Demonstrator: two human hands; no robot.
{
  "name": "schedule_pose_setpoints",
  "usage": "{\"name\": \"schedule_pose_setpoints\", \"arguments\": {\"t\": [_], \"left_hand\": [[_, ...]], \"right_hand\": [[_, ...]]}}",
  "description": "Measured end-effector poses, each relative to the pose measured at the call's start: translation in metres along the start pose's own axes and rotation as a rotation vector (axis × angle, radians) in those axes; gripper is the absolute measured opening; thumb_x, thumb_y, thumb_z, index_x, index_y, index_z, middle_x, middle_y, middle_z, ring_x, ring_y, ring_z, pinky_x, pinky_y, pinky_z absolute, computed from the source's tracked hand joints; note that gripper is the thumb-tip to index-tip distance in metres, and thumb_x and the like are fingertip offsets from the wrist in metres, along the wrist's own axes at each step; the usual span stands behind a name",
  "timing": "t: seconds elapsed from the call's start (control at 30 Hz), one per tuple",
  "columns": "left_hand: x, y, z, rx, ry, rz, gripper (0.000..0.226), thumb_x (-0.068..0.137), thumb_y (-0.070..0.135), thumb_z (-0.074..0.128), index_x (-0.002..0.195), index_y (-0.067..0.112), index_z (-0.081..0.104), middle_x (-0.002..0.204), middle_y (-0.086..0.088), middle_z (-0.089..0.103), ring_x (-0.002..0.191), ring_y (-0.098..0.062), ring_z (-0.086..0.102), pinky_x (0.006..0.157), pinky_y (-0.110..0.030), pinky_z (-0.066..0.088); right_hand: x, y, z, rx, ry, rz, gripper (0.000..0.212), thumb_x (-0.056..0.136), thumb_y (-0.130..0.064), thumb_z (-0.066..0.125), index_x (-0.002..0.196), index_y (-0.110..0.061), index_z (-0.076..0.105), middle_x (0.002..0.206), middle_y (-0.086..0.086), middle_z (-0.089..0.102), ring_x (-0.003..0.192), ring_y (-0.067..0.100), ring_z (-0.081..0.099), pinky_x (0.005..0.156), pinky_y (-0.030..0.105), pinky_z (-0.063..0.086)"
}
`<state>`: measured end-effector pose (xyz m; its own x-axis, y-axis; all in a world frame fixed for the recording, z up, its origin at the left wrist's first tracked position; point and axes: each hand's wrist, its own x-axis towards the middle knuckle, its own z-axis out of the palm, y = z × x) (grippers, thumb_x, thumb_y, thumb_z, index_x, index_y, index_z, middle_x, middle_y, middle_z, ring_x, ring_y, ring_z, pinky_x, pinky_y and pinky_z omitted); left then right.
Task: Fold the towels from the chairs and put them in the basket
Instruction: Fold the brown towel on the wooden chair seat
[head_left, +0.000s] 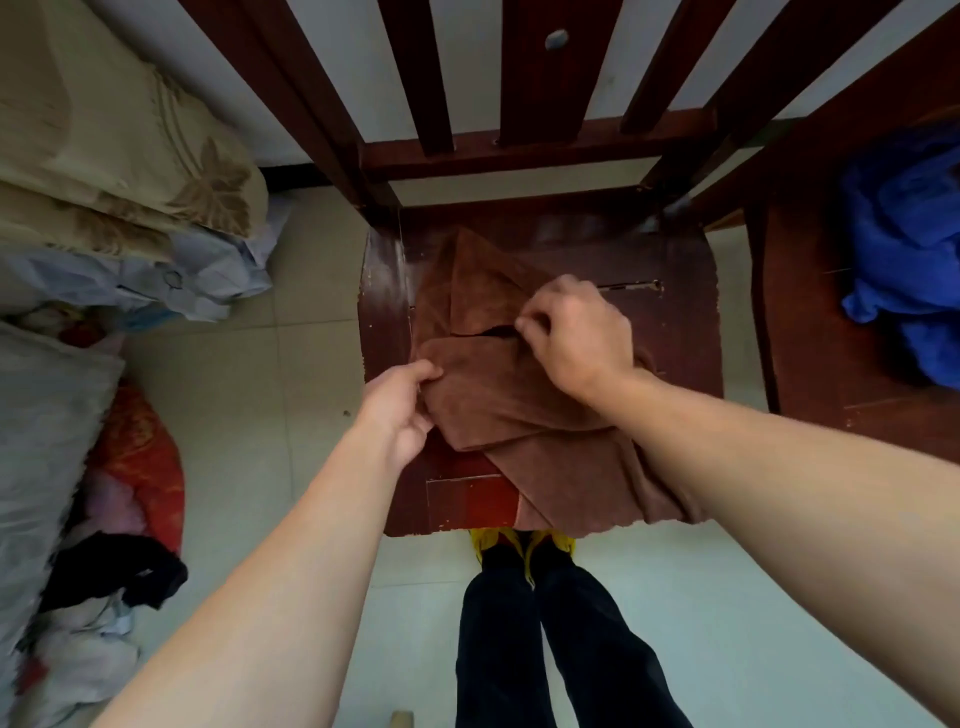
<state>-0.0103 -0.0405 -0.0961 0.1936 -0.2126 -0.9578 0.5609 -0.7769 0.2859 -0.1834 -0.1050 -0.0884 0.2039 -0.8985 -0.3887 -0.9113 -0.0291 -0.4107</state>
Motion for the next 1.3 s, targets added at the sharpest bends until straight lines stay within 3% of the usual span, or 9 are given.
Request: {"name": "schedule_pose_setpoints", "arguments": {"t": [0.13, 0.3, 0.43, 0.53, 0.67, 0.83, 0.93, 1.13, 1.3], "left_hand": [[-0.005, 0.005, -0.006, -0.027, 0.022, -0.107, 0.02, 0.091, 0.024, 0.052, 0.104, 0.009, 0.054, 0.092, -0.013, 0.061, 0.078, -0.022, 0.064, 0.06, -0.032, 0.056], [0.016, -0.009, 0.002, 0.309, 0.424, 0.152, 0.03, 0.071, 0.027, 0.075, 0.084, 0.009, 0.055, 0.093, -0.017, 0.069, 0.086, -0.036, 0.068, 0.073, -0.049, 0.058], [0.011, -0.013, 0.004, 0.722, 0.474, 0.368, 0.02, 0.072, 0.018, 0.072, 0.061, 0.019, 0.056, 0.072, -0.004, 0.064, 0.079, -0.03, 0.066, 0.074, -0.034, 0.056], [0.006, -0.013, 0.001, 0.903, 0.41, 0.421, 0.02, 0.074, 0.018, 0.068, 0.059, 0.016, 0.056, 0.069, -0.004, 0.063, 0.076, -0.029, 0.062, 0.07, -0.029, 0.048], [0.007, 0.021, -0.009, 0.631, 0.526, 0.472, 0.03, 0.076, 0.018, 0.07, 0.06, 0.019, 0.044, 0.07, -0.006, 0.058, 0.071, -0.024, 0.056, 0.076, -0.036, 0.052], [0.007, 0.089, 0.008, 0.269, 0.375, 0.534, 0.027, 0.086, 0.004, 0.059, 0.075, 0.023, 0.043, 0.073, -0.001, 0.055, 0.058, -0.013, 0.053, 0.04, -0.017, 0.044], [0.013, 0.107, 0.022, 0.191, 0.358, 0.547, 0.02, 0.083, 0.015, 0.066, 0.09, 0.019, 0.048, 0.093, -0.01, 0.065, 0.073, -0.019, 0.06, 0.059, -0.025, 0.048], [0.003, -0.007, 0.014, 0.534, 0.413, 0.233, 0.055, 0.062, 0.049, 0.083, 0.095, 0.011, 0.06, 0.1, -0.012, 0.068, 0.092, -0.031, 0.065, 0.083, -0.039, 0.054], [-0.009, -0.062, 0.009, 0.806, 0.394, 0.243, 0.013, 0.074, 0.027, 0.074, 0.075, 0.02, 0.063, 0.09, -0.008, 0.071, 0.081, -0.027, 0.062, 0.072, -0.029, 0.048]], "right_hand": [[0.026, 0.037, -0.016, 0.527, 0.186, 0.601, 0.022, 0.087, -0.042, 0.046, 0.08, -0.026, 0.058, 0.077, 0.0, 0.073, 0.074, 0.022, 0.072, 0.082, 0.042, 0.057], [-0.014, 0.05, -0.037, 0.055, 0.075, 0.176, 0.018, 0.085, -0.039, 0.057, 0.1, -0.029, 0.059, 0.095, 0.001, 0.07, 0.093, 0.03, 0.065, 0.077, 0.039, 0.052], [-0.016, 0.006, -0.008, -0.076, -0.131, -0.123, 0.044, 0.081, -0.044, 0.066, 0.12, -0.029, 0.055, 0.122, -0.001, 0.05, 0.116, 0.023, 0.046, 0.081, 0.038, 0.048], [-0.004, -0.004, 0.008, -0.01, -0.062, 0.019, 0.027, 0.088, -0.039, 0.06, 0.111, -0.025, 0.063, 0.12, 0.003, 0.053, 0.115, 0.028, 0.047, 0.081, 0.042, 0.051], [0.012, 0.027, -0.019, 0.366, 0.074, 0.435, 0.027, 0.095, -0.034, 0.051, 0.114, -0.019, 0.062, 0.115, 0.015, 0.066, 0.11, 0.035, 0.059, 0.09, 0.037, 0.045], [0.024, 0.095, -0.058, 0.572, 0.239, 0.708, 0.032, 0.094, -0.034, 0.051, 0.115, -0.014, 0.063, 0.114, 0.012, 0.066, 0.107, 0.033, 0.06, 0.097, 0.04, 0.048], [0.033, 0.113, -0.065, 0.667, 0.281, 0.801, 0.042, 0.086, -0.046, 0.053, 0.119, -0.021, 0.062, 0.115, 0.007, 0.065, 0.105, 0.028, 0.062, 0.096, 0.045, 0.051], [-0.023, 0.107, -0.044, 0.616, 0.206, 0.856, 0.065, 0.075, -0.05, 0.074, 0.126, -0.015, 0.054, 0.116, 0.006, 0.062, 0.106, 0.026, 0.06, 0.094, 0.039, 0.049], [-0.067, 0.111, -0.019, 0.495, 0.162, 0.832, 0.06, 0.08, -0.024, 0.076, 0.131, -0.016, 0.044, 0.082, 0.002, 0.064, 0.088, 0.023, 0.061, 0.084, 0.034, 0.043]]}}
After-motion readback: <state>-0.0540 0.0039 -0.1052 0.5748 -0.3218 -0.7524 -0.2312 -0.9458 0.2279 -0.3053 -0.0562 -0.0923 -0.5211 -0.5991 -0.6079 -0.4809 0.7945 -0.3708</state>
